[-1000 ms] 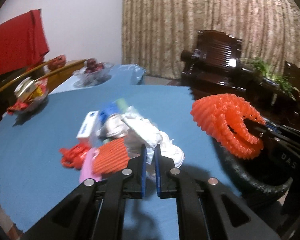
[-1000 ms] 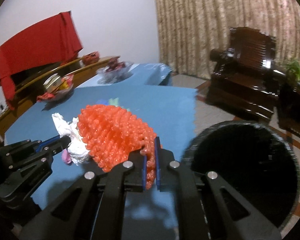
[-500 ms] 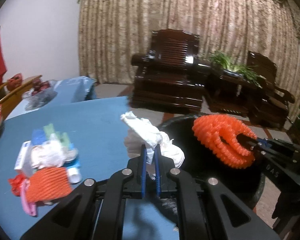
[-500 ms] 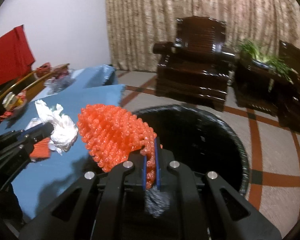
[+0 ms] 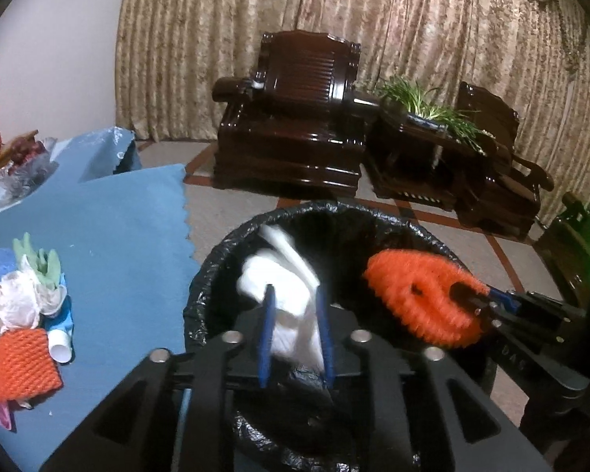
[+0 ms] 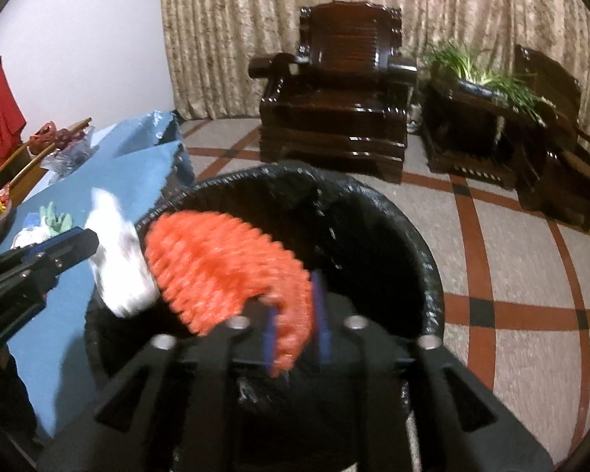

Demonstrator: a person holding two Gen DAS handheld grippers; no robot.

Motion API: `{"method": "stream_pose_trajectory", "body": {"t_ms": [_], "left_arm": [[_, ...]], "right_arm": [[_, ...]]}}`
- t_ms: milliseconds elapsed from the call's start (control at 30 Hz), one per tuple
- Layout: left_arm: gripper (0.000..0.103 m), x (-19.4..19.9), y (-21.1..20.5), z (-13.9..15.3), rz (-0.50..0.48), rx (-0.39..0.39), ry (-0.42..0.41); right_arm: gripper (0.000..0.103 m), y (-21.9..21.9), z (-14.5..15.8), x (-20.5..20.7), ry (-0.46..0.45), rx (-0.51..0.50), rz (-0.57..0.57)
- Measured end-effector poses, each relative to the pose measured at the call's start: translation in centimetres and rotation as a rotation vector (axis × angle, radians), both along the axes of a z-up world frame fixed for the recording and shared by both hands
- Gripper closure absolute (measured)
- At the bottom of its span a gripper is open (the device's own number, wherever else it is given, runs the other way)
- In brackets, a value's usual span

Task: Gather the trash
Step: 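Carry both items over the black bin and open the left tool to drop the tissue, then open the right tool to drop the orange foam net into the bin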

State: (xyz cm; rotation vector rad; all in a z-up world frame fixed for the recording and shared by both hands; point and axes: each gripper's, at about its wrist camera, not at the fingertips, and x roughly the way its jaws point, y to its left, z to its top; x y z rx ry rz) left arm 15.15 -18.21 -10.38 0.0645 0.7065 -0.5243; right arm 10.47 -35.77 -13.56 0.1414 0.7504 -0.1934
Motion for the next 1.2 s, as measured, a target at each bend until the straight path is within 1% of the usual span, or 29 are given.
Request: {"method": "stream_pose_trajectory", "body": {"t_ms": [67,100,167,233,267,300,400,467,567,667,867,1000,1200], "left_arm": [[0.073,-0.1,0.2,-0.1,0.000,0.001,0.002],[0.069,-0.2,0.5,-0.1,0.006,0.000,-0.001],[0.066,-0.4,1.0,0.1,0.019,-0.001,-0.011],[0.059,-0.3,1.7,0.4,0.035,-0.001,-0.027],[0.056,-0.3,2.1,0.6,0.045,0.001,-0.039],[0.054,-0.4,2.7,0.8,0.062,0.003,-0.050],[0.050,-0.5,4.3,1.4,0.101,-0.005,-0.058],[0.050,-0.6,5.3,1.7,0.124,-0.004,-0.067],[0.050,-0.9,5.8,1.8,0.132,0.001,-0.076],[0.050,-1.3,5.6,1.9,0.103,-0.002,-0.076],[0.050,-2.5,3.5,1.7,0.005,-0.017,-0.081],[0.051,-2.7,2.2,1.1,-0.052,-0.007,-0.073],[0.053,-2.7,1.5,0.3,-0.089,-0.010,-0.046]], "right_arm": [[0.061,-0.2,-0.2,-0.1,0.004,-0.004,-0.006],[0.048,-0.1,-0.3,-0.2,0.008,-0.007,-0.006],[0.040,0.2,-0.3,-0.6,0.000,-0.017,-0.012],[0.030,0.5,-0.1,-1.0,-0.012,-0.017,-0.011],[0.016,0.6,0.0,-1.1,-0.018,-0.024,-0.016],[0.011,0.9,0.2,-1.3,-0.030,-0.037,-0.027],[0.011,1.2,0.5,-1.5,-0.029,-0.026,-0.017],[0.011,1.5,0.7,-1.7,-0.032,-0.020,-0.012],[0.011,1.9,1.0,-1.9,-0.036,-0.025,-0.010],[0.011,1.9,1.4,-2.0,-0.045,-0.018,-0.012],[0.011,1.9,1.8,-2.0,-0.051,-0.015,0.006],[0.011,1.7,1.7,-2.2,-0.052,-0.012,0.010],[0.011,1.2,1.5,-2.1,-0.049,-0.003,0.006]]}}
